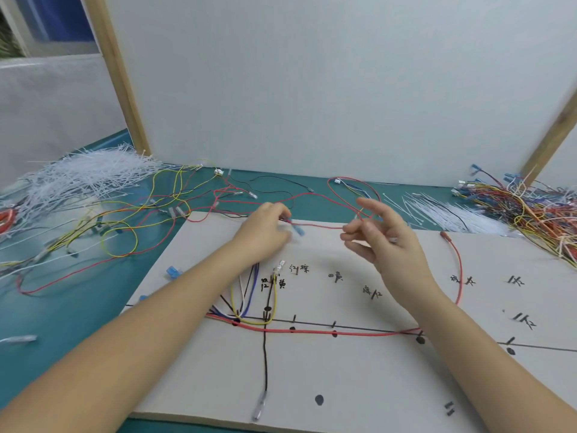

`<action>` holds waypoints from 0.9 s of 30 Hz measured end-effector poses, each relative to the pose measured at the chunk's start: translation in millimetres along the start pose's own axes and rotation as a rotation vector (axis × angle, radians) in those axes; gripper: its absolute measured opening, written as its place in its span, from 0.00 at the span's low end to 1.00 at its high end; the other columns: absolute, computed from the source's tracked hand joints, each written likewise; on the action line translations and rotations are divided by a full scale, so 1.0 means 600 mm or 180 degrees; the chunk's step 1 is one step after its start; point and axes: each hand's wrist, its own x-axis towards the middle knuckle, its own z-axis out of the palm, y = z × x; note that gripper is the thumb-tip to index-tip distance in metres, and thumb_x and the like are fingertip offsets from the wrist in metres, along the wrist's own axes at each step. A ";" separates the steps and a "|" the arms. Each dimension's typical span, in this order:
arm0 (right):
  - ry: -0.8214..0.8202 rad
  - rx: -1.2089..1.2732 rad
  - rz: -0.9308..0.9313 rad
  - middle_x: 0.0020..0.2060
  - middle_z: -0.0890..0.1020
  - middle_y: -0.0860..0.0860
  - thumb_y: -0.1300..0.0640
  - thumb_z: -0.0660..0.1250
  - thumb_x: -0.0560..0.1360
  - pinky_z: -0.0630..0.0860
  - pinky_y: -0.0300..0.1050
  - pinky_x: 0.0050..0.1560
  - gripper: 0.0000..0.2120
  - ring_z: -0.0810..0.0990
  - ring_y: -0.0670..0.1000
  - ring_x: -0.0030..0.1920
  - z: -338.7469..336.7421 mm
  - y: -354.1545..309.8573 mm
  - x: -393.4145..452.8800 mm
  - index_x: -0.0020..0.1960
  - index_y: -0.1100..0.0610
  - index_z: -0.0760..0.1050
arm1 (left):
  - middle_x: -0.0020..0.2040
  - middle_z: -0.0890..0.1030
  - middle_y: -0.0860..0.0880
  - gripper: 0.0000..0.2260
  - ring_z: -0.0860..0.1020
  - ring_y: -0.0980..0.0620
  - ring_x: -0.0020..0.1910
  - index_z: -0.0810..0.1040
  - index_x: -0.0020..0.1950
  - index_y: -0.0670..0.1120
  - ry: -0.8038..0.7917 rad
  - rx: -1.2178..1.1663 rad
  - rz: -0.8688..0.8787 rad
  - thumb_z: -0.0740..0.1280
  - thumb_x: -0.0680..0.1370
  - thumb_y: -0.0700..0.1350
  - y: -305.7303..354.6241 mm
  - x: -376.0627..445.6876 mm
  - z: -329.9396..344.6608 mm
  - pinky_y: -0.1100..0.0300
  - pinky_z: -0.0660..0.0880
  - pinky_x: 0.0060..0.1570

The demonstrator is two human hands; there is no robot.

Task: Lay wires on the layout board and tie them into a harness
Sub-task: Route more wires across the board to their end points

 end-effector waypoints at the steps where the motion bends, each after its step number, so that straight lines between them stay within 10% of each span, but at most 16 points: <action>1: 0.0177 0.0185 0.0013 0.37 0.81 0.49 0.66 0.54 0.81 0.78 0.38 0.46 0.14 0.82 0.48 0.43 -0.005 -0.002 0.003 0.56 0.52 0.75 | 0.60 0.74 0.44 0.15 0.71 0.47 0.61 0.75 0.60 0.43 0.0024 0.0012 -0.0050 0.66 0.73 0.40 -0.008 0.010 -0.005 0.61 0.64 0.57; 7: 0.0875 0.0968 0.0162 0.34 0.81 0.50 0.65 0.54 0.81 0.79 0.36 0.41 0.12 0.82 0.47 0.38 -0.044 -0.011 0.018 0.52 0.58 0.75 | 0.48 0.81 0.42 0.12 0.76 0.45 0.49 0.80 0.50 0.39 -0.0233 0.0056 -0.0242 0.62 0.79 0.47 -0.054 0.043 -0.053 0.56 0.68 0.45; 17: 0.0547 0.0691 0.0507 0.34 0.81 0.50 0.66 0.55 0.80 0.79 0.37 0.40 0.11 0.82 0.48 0.38 -0.039 0.003 0.022 0.53 0.57 0.75 | 0.39 0.81 0.59 0.05 0.78 0.59 0.26 0.80 0.41 0.54 -0.0583 -0.0487 0.0275 0.66 0.75 0.47 0.009 0.010 -0.039 0.75 0.64 0.24; 27: 0.0205 -0.0930 0.0275 0.40 0.80 0.51 0.67 0.59 0.78 0.78 0.36 0.39 0.13 0.80 0.43 0.33 -0.028 0.012 0.015 0.51 0.50 0.75 | 0.38 0.80 0.52 0.09 0.76 0.51 0.31 0.80 0.47 0.52 0.0437 0.0105 0.0267 0.60 0.79 0.50 0.029 -0.007 -0.040 0.56 0.74 0.40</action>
